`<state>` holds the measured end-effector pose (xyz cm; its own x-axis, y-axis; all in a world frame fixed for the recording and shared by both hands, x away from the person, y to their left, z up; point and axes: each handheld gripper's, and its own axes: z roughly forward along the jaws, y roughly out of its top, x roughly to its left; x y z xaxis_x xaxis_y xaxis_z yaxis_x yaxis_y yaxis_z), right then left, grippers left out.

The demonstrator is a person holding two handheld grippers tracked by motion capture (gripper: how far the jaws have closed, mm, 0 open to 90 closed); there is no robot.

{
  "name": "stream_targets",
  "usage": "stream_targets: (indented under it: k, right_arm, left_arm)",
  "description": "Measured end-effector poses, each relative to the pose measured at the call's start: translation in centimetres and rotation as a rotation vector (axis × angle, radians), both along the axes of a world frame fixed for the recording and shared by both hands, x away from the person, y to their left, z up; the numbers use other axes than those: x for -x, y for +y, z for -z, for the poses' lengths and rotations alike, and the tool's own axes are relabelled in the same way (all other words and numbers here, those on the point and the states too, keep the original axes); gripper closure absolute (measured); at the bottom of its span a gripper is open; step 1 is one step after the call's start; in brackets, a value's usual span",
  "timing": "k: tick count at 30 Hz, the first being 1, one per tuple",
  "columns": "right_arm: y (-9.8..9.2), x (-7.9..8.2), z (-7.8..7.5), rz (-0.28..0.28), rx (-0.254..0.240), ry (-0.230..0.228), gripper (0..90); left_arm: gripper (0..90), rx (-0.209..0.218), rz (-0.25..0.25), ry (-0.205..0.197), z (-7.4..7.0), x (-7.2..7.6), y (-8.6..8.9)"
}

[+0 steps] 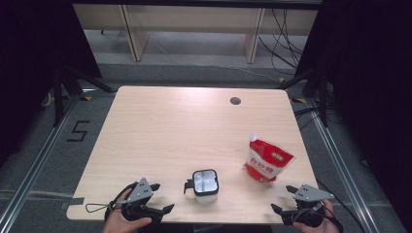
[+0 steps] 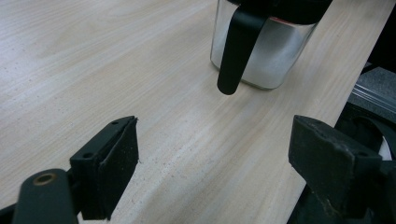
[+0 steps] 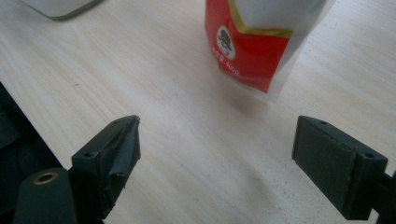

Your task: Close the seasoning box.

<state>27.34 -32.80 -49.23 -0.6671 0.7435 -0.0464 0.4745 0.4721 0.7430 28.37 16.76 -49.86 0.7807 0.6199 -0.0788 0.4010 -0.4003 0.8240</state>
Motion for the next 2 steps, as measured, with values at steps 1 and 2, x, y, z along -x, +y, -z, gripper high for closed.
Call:
stream_targets:
  k: [1,2]
  right_arm:
    - [0.00,-0.08,0.10,-0.004,0.000,0.000,16.1]
    - [0.07,-0.03,0.14,0.003,-0.006,0.020,16.1]
  left_arm:
    - [15.6,0.005,-0.014,0.011,-0.06,0.06,-0.02]
    - [15.6,0.008,-0.036,0.023,-0.10,0.12,-0.03]
